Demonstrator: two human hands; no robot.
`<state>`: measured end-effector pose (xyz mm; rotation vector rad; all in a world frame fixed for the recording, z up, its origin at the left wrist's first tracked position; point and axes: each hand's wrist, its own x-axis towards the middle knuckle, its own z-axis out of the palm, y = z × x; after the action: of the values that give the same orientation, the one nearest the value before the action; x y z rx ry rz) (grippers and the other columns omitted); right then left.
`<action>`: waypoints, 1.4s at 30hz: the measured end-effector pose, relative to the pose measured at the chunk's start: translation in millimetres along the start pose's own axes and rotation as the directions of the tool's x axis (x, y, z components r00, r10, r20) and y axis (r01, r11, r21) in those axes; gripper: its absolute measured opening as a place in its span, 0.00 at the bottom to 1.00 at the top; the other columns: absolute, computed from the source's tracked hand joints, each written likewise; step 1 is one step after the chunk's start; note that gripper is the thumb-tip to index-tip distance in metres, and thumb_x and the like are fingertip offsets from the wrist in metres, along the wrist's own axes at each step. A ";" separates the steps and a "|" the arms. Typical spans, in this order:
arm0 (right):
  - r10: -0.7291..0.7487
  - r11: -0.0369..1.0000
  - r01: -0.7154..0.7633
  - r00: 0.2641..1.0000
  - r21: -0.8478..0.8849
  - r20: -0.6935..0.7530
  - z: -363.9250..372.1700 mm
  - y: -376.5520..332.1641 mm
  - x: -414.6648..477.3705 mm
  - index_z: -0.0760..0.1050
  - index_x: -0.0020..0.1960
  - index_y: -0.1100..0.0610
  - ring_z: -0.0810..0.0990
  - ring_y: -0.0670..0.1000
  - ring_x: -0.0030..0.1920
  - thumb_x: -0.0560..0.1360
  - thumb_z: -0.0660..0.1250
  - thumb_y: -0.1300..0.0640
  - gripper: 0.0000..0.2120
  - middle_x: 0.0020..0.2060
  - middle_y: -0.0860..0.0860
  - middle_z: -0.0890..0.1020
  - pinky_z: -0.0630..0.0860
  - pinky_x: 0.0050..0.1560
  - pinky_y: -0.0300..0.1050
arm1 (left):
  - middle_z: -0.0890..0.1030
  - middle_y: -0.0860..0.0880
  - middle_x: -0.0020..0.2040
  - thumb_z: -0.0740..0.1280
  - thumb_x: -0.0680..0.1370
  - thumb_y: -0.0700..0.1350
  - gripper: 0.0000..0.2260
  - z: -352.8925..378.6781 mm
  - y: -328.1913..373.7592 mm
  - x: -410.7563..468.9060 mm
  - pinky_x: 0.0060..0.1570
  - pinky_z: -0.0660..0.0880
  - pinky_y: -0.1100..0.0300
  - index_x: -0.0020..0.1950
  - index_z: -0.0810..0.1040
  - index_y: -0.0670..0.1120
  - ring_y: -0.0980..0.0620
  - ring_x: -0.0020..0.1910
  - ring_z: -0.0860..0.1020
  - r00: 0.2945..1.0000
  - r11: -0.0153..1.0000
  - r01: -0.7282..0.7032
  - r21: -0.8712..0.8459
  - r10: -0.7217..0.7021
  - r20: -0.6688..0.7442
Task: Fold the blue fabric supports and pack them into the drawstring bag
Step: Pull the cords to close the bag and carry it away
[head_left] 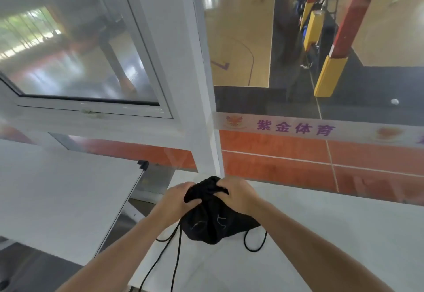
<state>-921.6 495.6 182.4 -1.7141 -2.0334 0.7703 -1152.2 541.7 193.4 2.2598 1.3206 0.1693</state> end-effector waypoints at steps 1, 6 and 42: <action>0.012 1.000 -0.012 1.000 -0.017 -0.018 -4.9 -4.2 -7.9 0.73 0.44 0.51 0.78 0.53 0.44 0.80 0.63 0.50 0.08 0.43 0.49 0.80 0.77 0.46 0.50 | 0.82 0.57 0.51 0.67 0.77 0.57 0.13 1.9 2.0 -0.8 0.52 0.77 0.56 0.59 0.77 0.54 0.55 0.50 0.80 1.000 0.999 -0.029 0.017 0.029 -0.006; 0.148 0.984 -0.161 0.975 -0.070 -0.168 -36.1 -13.8 -70.6 0.80 0.50 0.52 0.80 0.53 0.46 0.80 0.65 0.51 0.07 0.47 0.48 0.83 0.80 0.48 0.52 | 0.81 0.64 0.50 0.65 0.79 0.53 0.12 5.8 37.5 2.4 0.48 0.75 0.63 0.63 0.75 0.61 0.61 0.48 0.79 0.970 0.970 -0.242 0.027 0.242 0.029; 0.654 0.048 -0.894 -0.309 0.445 -0.690 48.3 -158.3 -1072.8 0.82 0.54 0.54 0.80 0.56 0.49 0.77 0.66 0.50 0.11 0.48 0.51 0.80 0.78 0.49 0.52 | 0.82 0.55 0.40 0.62 0.75 0.53 0.11 395.5 702.1 -570.8 0.41 0.76 0.56 0.47 0.81 0.50 0.56 0.40 0.79 -0.185 -0.028 -0.913 -0.407 0.918 0.352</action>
<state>-868.6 -580.7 312.6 -2.8092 0.1259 -0.2450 -761.7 -361.3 278.7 2.4310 -0.9713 -0.0202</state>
